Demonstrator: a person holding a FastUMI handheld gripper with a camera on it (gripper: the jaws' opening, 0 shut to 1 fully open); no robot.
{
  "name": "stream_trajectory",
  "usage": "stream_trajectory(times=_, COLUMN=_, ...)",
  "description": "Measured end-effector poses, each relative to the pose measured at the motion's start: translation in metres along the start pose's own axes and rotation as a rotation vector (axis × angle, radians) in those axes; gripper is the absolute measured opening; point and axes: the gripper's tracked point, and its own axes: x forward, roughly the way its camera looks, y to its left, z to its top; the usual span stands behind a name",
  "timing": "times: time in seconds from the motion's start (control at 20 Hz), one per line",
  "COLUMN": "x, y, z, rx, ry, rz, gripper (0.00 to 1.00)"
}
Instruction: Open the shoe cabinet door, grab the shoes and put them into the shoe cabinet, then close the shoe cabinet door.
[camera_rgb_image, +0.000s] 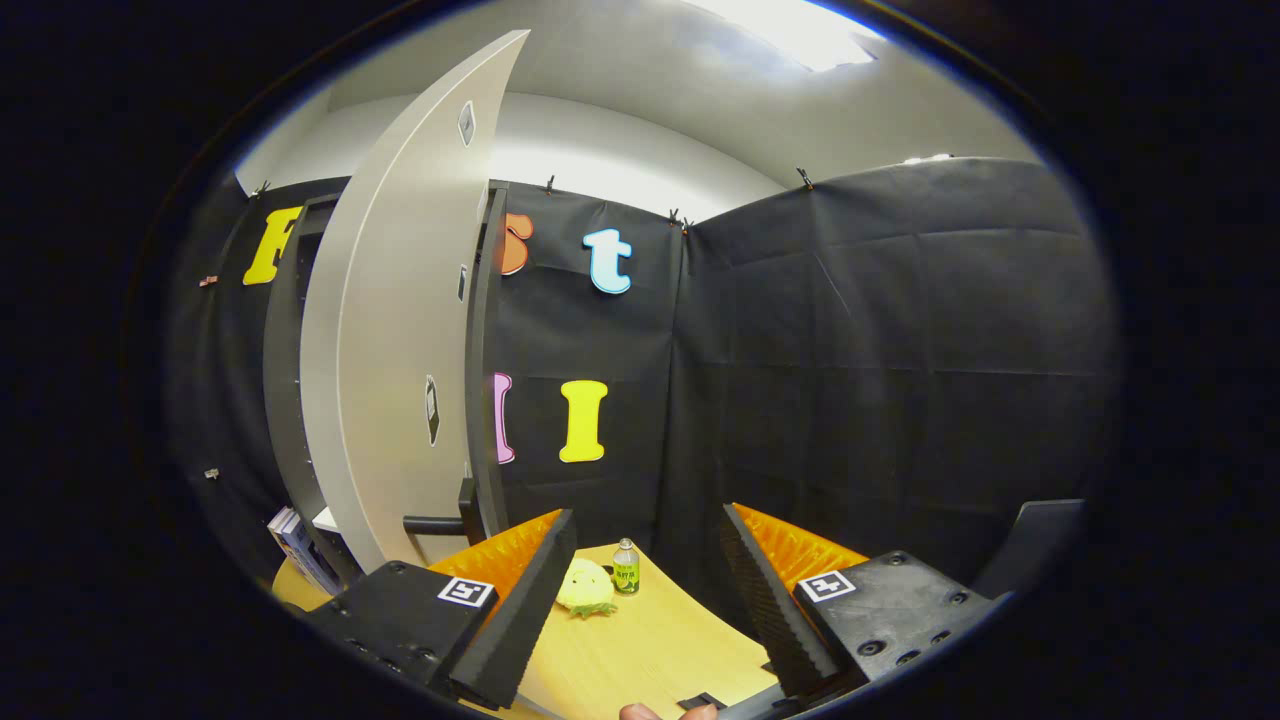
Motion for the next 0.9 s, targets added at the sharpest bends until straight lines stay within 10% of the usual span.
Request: stream_trajectory(times=0.9, x=-0.043, y=0.161, z=-0.006, rx=0.079, ry=0.075, rz=0.296, gripper=0.94)
